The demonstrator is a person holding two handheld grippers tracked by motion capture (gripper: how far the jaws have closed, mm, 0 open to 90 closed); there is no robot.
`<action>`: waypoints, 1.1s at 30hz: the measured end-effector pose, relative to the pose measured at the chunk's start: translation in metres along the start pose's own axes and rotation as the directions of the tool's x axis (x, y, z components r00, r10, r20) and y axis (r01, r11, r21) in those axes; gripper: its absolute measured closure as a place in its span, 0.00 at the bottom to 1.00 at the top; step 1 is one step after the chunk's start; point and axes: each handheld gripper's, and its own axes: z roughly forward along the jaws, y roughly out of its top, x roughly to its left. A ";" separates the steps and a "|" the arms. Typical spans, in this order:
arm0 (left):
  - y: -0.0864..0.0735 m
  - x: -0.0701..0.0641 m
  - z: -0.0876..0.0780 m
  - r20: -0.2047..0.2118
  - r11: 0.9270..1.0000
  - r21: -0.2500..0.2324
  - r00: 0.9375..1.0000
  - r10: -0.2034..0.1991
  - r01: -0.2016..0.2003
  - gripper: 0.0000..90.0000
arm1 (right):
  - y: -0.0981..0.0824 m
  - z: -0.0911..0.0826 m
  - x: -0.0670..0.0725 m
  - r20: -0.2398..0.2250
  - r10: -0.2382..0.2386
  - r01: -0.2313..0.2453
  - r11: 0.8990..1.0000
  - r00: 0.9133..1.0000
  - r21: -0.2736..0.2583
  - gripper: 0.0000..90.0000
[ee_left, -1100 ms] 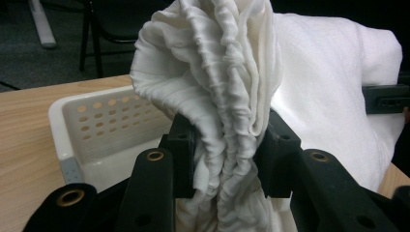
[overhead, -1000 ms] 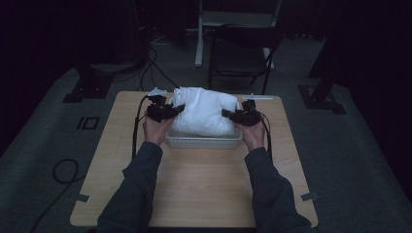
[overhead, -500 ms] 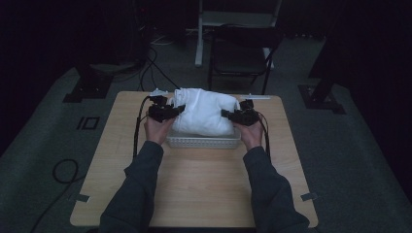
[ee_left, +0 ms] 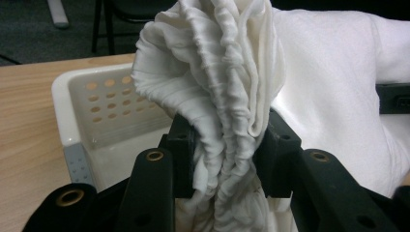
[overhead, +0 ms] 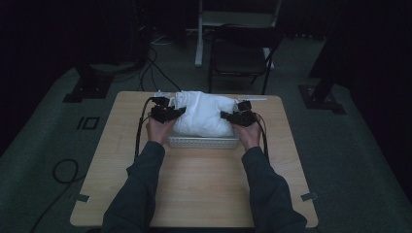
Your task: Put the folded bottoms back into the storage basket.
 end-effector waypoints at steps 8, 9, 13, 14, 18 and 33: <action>-0.002 0.001 0.008 -0.025 1.000 0.030 1.000 -0.003 0.004 0.70 | -0.003 0.008 -0.003 0.016 0.009 -0.009 1.000 1.000 0.020 0.72; -0.003 0.001 0.008 -0.029 0.999 0.036 1.000 -0.002 0.003 0.70 | -0.003 0.008 -0.003 0.018 0.011 -0.011 1.000 1.000 0.022 0.72; -0.004 0.000 0.013 -0.048 0.998 0.056 0.999 0.002 0.000 0.70 | -0.005 0.012 -0.004 0.031 0.012 -0.013 0.999 0.999 0.037 0.72; -0.004 0.000 0.013 -0.048 0.998 0.056 0.999 0.002 0.000 0.70 | -0.005 0.012 -0.004 0.031 0.012 -0.013 0.999 0.999 0.037 0.72; -0.006 -0.002 0.019 -0.071 0.997 0.082 0.997 0.006 0.000 0.70 | -0.007 0.016 -0.006 0.047 0.022 -0.024 0.998 0.999 0.051 0.72; -0.014 -0.009 0.031 -0.158 0.985 0.173 0.986 0.046 -0.019 0.63 | -0.012 0.026 -0.001 0.123 -0.047 0.032 0.992 0.991 0.122 0.69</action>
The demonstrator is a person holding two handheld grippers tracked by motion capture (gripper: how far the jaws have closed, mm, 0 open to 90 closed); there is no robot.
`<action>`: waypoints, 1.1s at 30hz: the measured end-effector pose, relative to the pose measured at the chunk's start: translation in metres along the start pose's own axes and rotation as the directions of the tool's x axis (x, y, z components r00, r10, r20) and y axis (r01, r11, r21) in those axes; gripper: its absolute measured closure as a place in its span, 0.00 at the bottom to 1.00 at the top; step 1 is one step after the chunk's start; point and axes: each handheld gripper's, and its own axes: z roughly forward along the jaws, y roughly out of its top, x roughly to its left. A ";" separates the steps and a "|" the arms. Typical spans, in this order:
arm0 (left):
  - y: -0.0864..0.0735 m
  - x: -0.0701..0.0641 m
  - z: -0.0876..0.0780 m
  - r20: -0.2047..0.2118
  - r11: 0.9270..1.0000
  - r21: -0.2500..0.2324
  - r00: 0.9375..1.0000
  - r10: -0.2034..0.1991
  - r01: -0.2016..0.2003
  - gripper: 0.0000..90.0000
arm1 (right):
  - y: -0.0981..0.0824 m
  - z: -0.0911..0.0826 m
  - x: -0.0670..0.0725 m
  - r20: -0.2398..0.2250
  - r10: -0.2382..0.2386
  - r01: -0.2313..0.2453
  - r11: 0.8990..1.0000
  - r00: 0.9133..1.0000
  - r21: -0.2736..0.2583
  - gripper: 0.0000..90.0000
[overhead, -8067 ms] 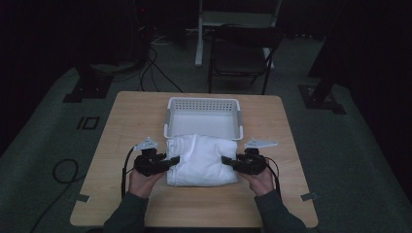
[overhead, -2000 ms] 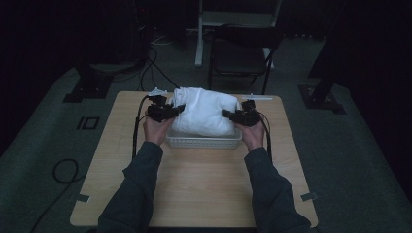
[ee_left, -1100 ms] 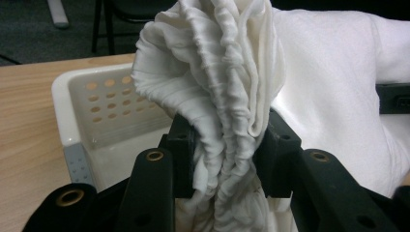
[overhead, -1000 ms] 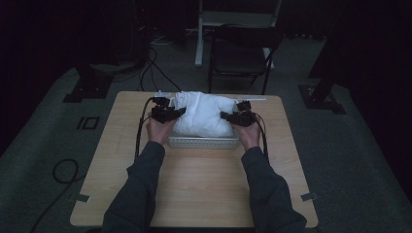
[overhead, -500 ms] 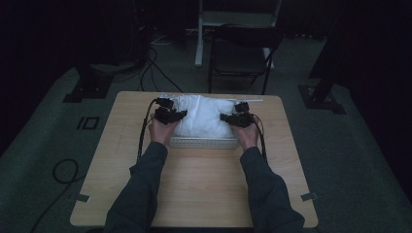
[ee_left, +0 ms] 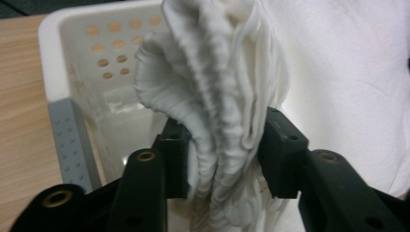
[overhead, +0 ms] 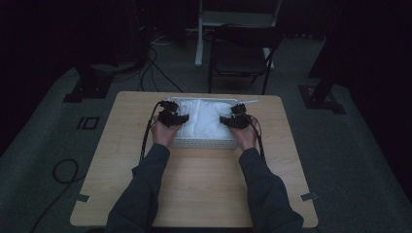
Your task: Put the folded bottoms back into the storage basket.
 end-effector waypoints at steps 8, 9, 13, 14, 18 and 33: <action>-0.001 0.002 -0.010 -0.056 0.999 -0.048 0.998 -0.016 0.013 0.50 | -0.001 0.004 -0.003 0.106 -0.024 0.019 0.999 0.994 0.043 0.47; -0.001 0.002 -0.012 -0.059 0.998 -0.056 0.998 -0.017 0.014 0.48 | 0.000 0.001 -0.003 0.119 -0.032 0.030 0.999 0.992 0.023 0.45; 0.000 0.003 -0.017 -0.063 0.997 -0.080 0.998 -0.016 0.011 0.47 | 0.005 -0.012 -0.002 0.149 -0.035 0.041 0.998 0.988 -0.040 0.42; 0.000 0.004 -0.018 -0.063 0.996 -0.084 0.998 -0.016 0.011 0.47 | 0.006 -0.015 -0.002 0.152 -0.034 0.042 0.998 0.988 -0.052 0.42; -0.003 0.007 -0.024 -0.058 0.995 -0.102 0.998 -0.015 0.009 0.48 | 0.005 -0.022 -0.003 0.149 -0.029 0.039 0.997 0.988 -0.071 0.44; -0.031 0.038 -0.062 -0.026 0.983 -0.177 0.998 -0.053 0.048 0.48 | -0.015 -0.043 -0.028 0.179 0.016 0.004 0.994 0.984 -0.112 0.45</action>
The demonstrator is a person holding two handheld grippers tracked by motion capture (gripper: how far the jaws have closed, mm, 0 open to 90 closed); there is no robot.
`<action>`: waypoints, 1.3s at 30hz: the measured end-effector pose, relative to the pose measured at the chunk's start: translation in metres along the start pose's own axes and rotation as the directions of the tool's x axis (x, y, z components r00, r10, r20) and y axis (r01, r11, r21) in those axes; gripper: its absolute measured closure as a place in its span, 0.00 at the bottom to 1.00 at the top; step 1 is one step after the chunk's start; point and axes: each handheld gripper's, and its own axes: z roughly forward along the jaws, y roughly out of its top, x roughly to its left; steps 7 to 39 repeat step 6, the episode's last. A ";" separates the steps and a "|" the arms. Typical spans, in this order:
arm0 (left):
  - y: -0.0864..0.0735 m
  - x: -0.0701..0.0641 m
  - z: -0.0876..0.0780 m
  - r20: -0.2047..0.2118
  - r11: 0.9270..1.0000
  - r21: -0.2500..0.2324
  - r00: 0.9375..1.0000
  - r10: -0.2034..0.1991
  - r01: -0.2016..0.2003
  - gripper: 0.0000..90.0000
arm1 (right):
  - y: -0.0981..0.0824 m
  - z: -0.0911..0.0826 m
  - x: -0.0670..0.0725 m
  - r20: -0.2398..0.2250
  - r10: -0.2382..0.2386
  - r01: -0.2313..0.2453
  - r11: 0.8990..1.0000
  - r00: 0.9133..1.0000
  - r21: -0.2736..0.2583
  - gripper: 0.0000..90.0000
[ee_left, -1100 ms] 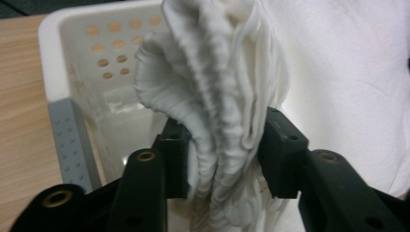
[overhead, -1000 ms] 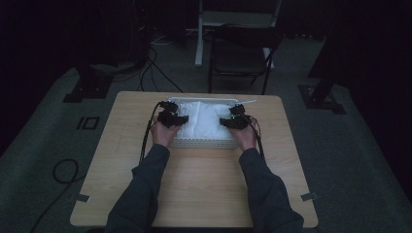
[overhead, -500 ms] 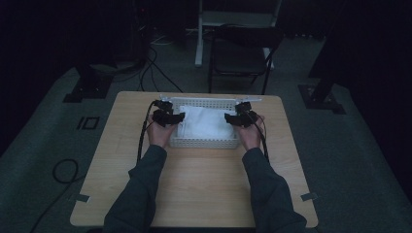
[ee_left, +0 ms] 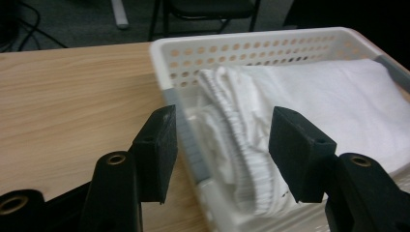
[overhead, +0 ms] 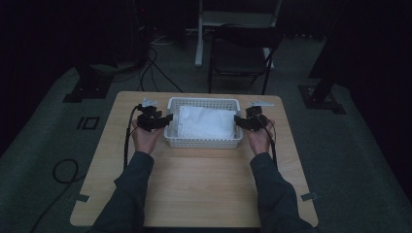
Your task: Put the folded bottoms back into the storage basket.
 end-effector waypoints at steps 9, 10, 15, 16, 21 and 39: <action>-0.007 0.010 -0.001 -0.053 1.000 0.010 0.999 -0.009 0.010 0.47 | -0.009 -0.004 -0.017 0.024 0.033 -0.033 0.999 0.999 -0.009 0.45; -0.007 0.010 -0.001 -0.053 1.000 0.010 0.999 -0.009 0.010 0.47 | -0.009 -0.004 -0.017 0.024 0.033 -0.033 0.999 0.999 -0.009 0.45; -0.007 0.010 -0.001 -0.053 1.000 0.010 0.999 -0.009 0.010 0.47 | -0.009 -0.004 -0.017 0.024 0.033 -0.033 0.999 0.999 -0.009 0.45; -0.007 0.010 -0.001 -0.053 1.000 0.010 0.999 -0.009 0.010 0.47 | -0.009 -0.004 -0.017 0.024 0.033 -0.033 0.999 0.999 -0.009 0.45; -0.007 0.010 -0.001 -0.053 1.000 0.010 0.999 -0.009 0.010 0.47 | -0.009 -0.004 -0.017 0.024 0.033 -0.033 0.999 0.999 -0.009 0.45; -0.007 0.010 -0.001 -0.053 1.000 0.010 0.999 -0.009 0.010 0.47 | -0.009 -0.004 -0.017 0.024 0.033 -0.033 0.999 0.999 -0.009 0.45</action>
